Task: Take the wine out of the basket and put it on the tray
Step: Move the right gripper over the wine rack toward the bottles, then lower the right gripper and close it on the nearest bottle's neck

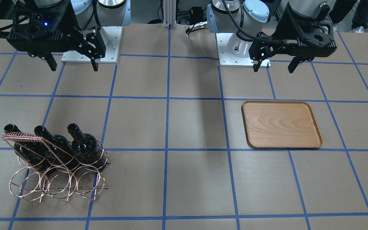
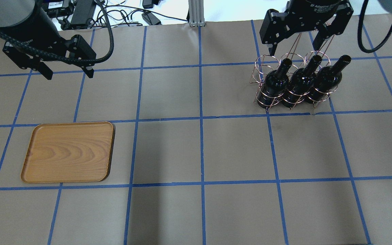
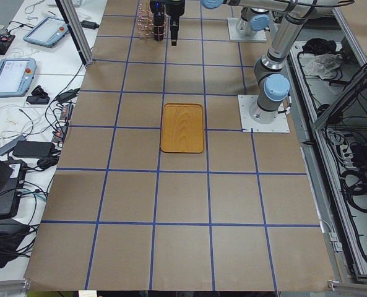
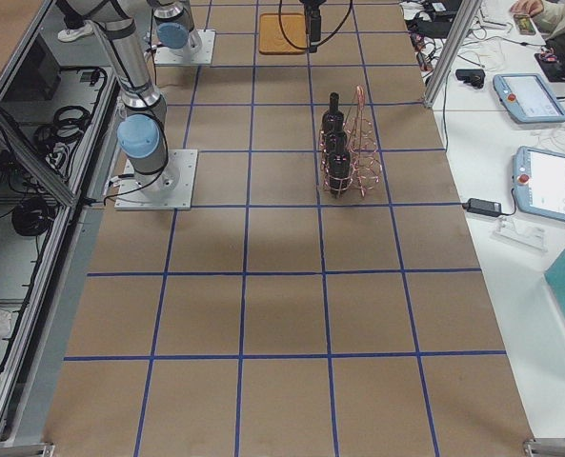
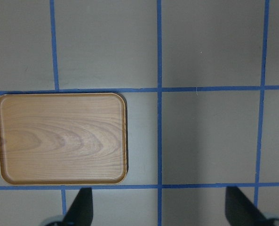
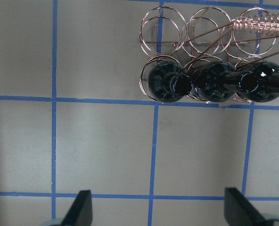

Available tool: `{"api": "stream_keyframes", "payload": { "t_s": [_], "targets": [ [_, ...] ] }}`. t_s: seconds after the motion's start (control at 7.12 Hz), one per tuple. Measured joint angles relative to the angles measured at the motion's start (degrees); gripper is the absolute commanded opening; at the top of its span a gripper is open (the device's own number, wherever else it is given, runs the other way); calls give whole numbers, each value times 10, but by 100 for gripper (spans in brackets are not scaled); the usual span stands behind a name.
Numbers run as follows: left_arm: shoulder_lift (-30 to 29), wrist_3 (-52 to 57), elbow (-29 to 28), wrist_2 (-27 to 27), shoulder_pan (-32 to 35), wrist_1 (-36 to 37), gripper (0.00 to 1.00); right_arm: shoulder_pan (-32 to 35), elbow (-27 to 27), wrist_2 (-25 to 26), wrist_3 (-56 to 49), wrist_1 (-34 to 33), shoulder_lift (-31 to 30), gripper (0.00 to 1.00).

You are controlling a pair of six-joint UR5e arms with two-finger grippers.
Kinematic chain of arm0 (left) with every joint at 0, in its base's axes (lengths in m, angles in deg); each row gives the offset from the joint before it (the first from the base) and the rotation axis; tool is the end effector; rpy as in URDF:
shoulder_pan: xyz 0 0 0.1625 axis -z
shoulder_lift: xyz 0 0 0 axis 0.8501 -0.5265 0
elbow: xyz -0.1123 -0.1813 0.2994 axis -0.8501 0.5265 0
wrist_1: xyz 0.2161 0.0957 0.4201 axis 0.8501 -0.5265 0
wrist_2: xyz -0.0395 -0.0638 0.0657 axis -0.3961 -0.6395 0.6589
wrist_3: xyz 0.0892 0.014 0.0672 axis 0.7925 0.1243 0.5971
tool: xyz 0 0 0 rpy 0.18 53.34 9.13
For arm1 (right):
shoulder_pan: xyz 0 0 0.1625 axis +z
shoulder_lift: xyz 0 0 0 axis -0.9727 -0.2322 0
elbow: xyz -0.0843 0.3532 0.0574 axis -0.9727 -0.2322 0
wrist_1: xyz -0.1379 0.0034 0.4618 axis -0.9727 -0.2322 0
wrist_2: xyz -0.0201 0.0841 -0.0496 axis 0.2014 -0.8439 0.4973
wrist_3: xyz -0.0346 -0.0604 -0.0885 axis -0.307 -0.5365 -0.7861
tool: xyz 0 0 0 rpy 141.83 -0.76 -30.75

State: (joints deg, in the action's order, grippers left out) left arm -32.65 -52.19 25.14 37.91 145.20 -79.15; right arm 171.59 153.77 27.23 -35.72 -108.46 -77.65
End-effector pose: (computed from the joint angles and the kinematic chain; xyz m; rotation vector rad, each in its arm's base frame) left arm -0.1035 -0.5510 0.4792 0.0034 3.1317 -0.0499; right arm 0.1795 -0.5694 0.4979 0.0817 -3.1042 0.0718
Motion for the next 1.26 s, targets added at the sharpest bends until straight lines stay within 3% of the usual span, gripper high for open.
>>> {"api": "stream_keyframes", "payload": {
  "t_s": [0.28,0.7,1.26],
  "targets": [
    [0,0,0,0,0,0,100,-5,7,-2,-6,-16,1,99],
    [0,0,0,0,0,0,100,-73,14,-6,-100,-39,20,99],
    [0,0,0,0,0,0,100,-111,102,-9,-150,-155,41,100]
  ]
}}
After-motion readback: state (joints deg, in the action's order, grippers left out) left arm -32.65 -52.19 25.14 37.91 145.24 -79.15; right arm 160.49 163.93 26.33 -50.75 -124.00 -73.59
